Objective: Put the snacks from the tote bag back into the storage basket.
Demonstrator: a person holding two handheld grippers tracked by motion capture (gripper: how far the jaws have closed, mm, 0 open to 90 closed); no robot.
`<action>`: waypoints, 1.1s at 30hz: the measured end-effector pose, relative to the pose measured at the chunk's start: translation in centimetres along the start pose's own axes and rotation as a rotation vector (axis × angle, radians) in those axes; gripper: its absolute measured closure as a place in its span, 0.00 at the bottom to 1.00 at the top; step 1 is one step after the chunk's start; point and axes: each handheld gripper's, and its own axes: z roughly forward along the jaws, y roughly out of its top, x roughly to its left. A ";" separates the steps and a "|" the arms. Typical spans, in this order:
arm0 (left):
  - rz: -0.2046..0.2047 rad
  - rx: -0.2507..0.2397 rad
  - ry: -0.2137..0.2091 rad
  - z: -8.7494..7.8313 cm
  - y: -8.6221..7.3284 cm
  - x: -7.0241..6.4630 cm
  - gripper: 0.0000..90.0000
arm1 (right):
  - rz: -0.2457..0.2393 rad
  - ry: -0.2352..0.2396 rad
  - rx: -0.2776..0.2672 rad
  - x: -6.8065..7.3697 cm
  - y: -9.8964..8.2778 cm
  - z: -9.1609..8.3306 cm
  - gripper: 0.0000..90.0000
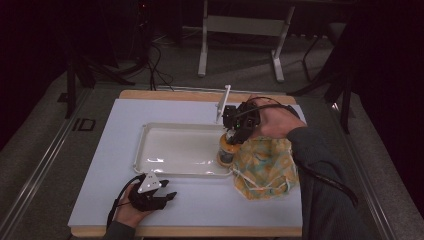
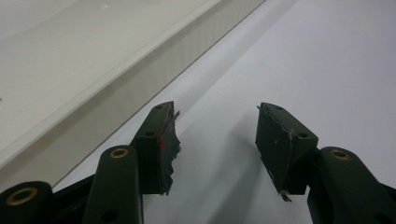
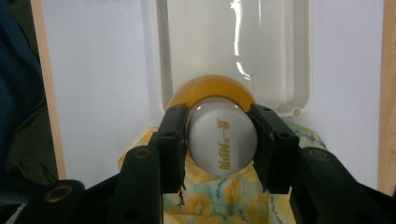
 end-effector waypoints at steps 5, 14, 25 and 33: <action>-0.001 0.000 0.000 0.0 0.0 0.0 0.53 | -0.008 0.010 -0.003 0.1 0.3 0.6 0.65; 0.003 0.002 0.001 0.0 0.0 0.0 0.53 | -0.024 0.024 0.002 0.2 0.9 1.6 0.65; -0.002 -0.002 0.000 0.0 0.0 0.0 0.53 | -0.036 0.062 0.037 0.4 1.6 3.7 0.65; -0.002 -0.004 -0.001 0.0 0.0 0.0 0.53 | -0.040 0.075 0.045 0.3 1.5 4.2 0.65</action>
